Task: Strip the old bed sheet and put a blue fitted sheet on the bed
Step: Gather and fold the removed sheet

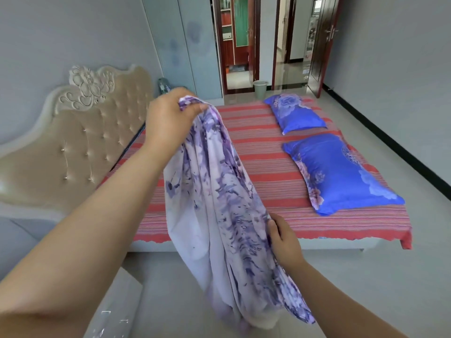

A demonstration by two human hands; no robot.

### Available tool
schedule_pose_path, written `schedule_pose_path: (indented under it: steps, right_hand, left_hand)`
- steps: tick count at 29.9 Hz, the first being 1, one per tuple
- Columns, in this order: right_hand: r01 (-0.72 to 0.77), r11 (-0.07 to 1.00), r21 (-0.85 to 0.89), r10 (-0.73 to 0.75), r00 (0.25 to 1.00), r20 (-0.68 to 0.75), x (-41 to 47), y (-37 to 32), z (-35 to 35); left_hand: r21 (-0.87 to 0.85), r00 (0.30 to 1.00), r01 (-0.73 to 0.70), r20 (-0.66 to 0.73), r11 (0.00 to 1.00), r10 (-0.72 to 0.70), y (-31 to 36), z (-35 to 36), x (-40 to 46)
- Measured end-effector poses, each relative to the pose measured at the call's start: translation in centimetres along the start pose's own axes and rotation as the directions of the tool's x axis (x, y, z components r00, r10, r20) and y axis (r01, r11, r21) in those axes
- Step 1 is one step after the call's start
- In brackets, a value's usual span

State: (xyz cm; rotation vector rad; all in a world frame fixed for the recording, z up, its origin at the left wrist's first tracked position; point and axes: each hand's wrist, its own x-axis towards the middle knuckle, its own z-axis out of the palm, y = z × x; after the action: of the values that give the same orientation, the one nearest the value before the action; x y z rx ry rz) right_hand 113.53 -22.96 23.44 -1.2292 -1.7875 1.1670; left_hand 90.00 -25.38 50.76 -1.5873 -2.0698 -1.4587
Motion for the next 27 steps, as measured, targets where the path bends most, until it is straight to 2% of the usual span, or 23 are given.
schedule_pose_path:
  steps: [2,5,7,11,15,20,24,27]
  right_hand:
    - [0.021,0.991,-0.135,-0.02,1.0,0.015,0.0,0.9,-0.1]
    - [-0.049,0.95,-0.31,0.066,0.997,0.045,-0.1,1.9,-0.1]
    - [-0.06,0.918,-0.392,0.069,0.998,0.009,-0.2,2.0,0.2]
    - [0.09,0.882,-0.462,-0.132,0.99,-0.06,0.1,0.1,1.8]
    - [0.211,0.783,-0.585,-0.322,0.942,-0.091,0.8,-2.4,3.3]
    - [0.246,0.811,-0.53,-0.381,0.911,-0.16,0.4,-3.2,3.6]
    - [0.124,0.919,-0.375,-0.224,0.946,-0.236,0.3,-3.5,1.9]
    - [0.095,0.943,-0.318,-0.202,0.925,-0.322,0.5,-3.5,0.5]
  left_hand:
    - [-0.082,0.997,0.062,-0.046,0.995,-0.066,-0.3,-0.1,0.5]
    - [-0.181,0.983,0.142,-0.091,0.973,-0.16,-0.4,-0.2,1.2]
    - [-0.24,0.974,0.162,-0.116,0.957,-0.194,-0.5,0.0,1.4]
    - [-0.379,0.958,0.194,-0.125,0.905,-0.257,-0.5,0.8,1.3]
    - [-0.455,0.954,0.198,-0.113,0.868,-0.277,0.1,1.5,1.3]
    - [-0.492,0.939,0.222,-0.126,0.842,-0.321,0.1,1.5,1.5]
    - [-0.491,0.927,0.232,-0.149,0.84,-0.343,-0.2,1.4,1.5]
    - [-0.5,0.925,0.239,-0.144,0.832,-0.352,-0.3,1.7,1.3]
